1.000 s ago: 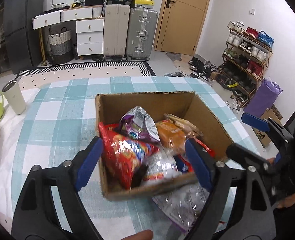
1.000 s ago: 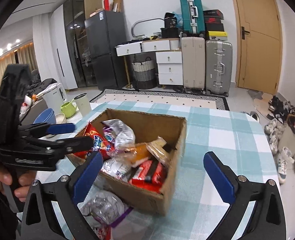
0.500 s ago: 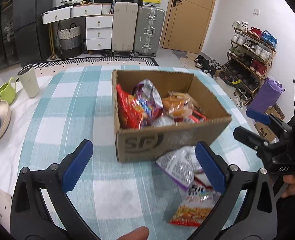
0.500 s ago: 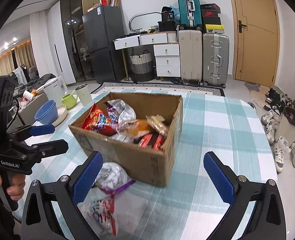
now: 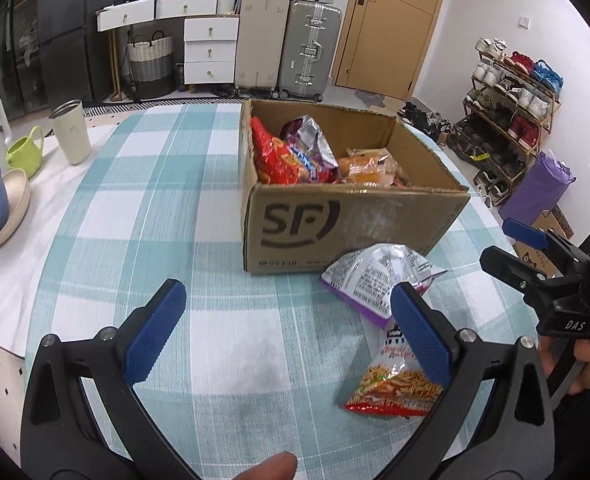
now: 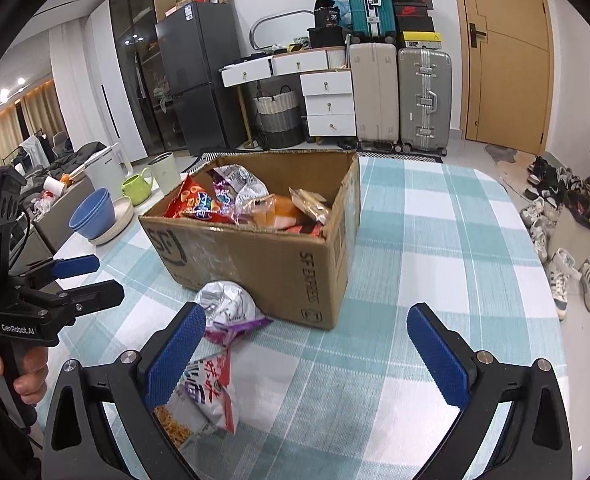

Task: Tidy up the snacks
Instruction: 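Move both tools back over the last snacks on the table, then grasp the silver purple-edged bag with the left tool while the right tool grasps the white fries bag, then carry both bags into the cardboard box and open both tools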

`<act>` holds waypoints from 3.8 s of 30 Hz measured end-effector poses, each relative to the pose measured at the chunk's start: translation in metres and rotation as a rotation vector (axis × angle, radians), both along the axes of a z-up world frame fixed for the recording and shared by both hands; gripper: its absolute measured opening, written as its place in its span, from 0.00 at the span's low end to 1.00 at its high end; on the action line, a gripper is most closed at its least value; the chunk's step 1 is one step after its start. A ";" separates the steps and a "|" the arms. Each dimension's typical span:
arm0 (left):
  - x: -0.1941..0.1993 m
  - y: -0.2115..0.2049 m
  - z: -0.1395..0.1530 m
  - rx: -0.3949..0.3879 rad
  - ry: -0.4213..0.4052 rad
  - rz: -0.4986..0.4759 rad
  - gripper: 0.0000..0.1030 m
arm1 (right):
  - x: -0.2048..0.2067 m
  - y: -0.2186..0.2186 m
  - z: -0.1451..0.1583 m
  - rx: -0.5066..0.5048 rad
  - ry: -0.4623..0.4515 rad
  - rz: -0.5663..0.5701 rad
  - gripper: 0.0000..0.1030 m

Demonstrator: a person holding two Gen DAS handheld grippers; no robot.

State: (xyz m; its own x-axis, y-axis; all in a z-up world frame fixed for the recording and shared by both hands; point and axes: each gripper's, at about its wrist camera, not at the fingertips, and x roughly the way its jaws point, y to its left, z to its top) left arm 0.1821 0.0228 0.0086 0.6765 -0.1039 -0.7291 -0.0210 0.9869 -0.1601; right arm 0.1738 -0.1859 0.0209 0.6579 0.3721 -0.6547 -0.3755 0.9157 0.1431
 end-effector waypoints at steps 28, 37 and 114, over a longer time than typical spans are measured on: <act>-0.019 -0.003 -0.056 -0.023 0.122 0.000 0.99 | -0.031 0.034 -0.038 0.004 0.144 0.116 0.99; -0.028 0.009 -0.053 -0.028 0.116 0.029 0.99 | -0.022 0.056 -0.070 0.072 0.281 0.149 0.99; 0.027 -0.077 -0.025 -0.108 0.058 -0.104 0.48 | -0.039 -0.030 -0.027 0.090 0.018 -0.023 0.54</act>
